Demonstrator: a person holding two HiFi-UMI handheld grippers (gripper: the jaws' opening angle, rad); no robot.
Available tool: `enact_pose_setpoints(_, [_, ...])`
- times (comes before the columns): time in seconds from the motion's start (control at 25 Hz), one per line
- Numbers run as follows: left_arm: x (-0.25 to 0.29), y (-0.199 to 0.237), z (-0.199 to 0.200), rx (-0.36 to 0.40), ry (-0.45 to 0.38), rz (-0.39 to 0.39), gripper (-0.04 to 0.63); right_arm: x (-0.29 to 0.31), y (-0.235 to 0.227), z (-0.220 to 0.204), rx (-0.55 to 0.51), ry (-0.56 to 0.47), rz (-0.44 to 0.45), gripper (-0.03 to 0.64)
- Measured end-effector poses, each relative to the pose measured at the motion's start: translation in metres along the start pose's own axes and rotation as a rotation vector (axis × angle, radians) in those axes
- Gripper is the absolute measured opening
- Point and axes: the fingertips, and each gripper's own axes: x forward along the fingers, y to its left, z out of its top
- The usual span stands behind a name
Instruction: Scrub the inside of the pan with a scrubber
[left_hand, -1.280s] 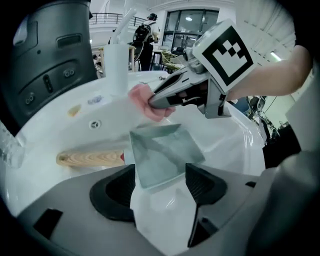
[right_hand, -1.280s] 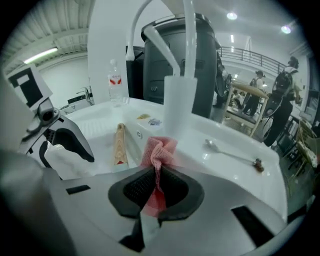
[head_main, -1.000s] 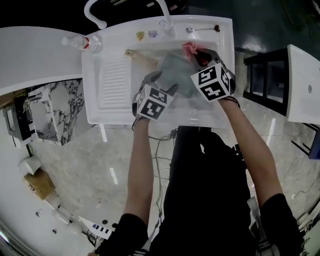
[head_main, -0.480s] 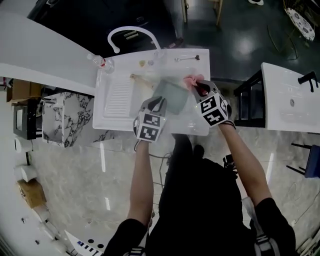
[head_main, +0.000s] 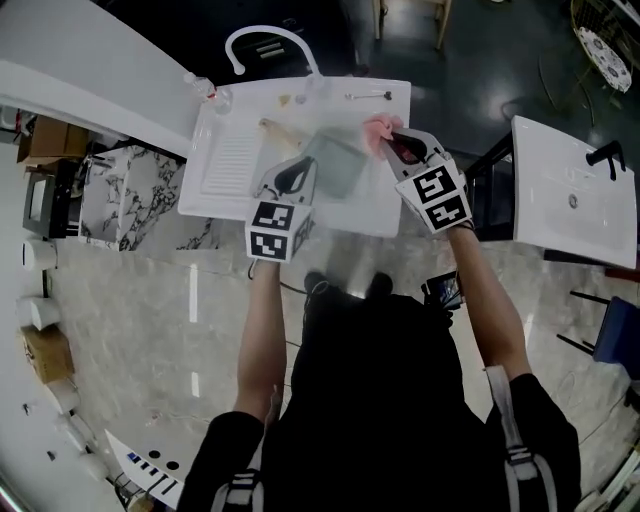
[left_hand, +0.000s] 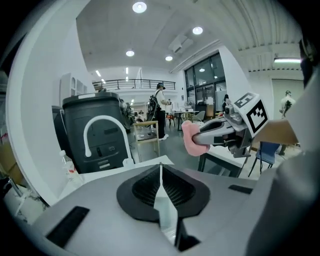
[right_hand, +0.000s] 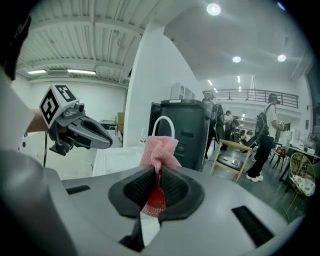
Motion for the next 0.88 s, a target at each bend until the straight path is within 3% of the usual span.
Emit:
enact_pose_setpoints(0.24, [-0.036, 0.009, 0.053, -0.027, -0.167, 0.008, 0.043, -0.035, -0.007, 0.056, 0.003, -0.14, -0.002, 0.043])
enact_pose_setpoints(0.48, [-0.083, 0.019, 0.087, -0.066, -0.3, -0.015, 0.043, -0.064, 0.007, 0.118, 0.124, -0.278, 0.047, 0.043])
enact_pose_setpoints(0.68, [-0.124, 0.023, 0.097, -0.075, -0.363, -0.052, 0.043, -0.081, 0.033, 0.142, 0.211, -0.335, 0.054, 0.041])
enact_pose_setpoints(0.88, [-0.148, 0.037, 0.097, -0.095, -0.365, -0.071, 0.043, -0.084, 0.06, 0.152, 0.227, -0.344, 0.044, 0.037])
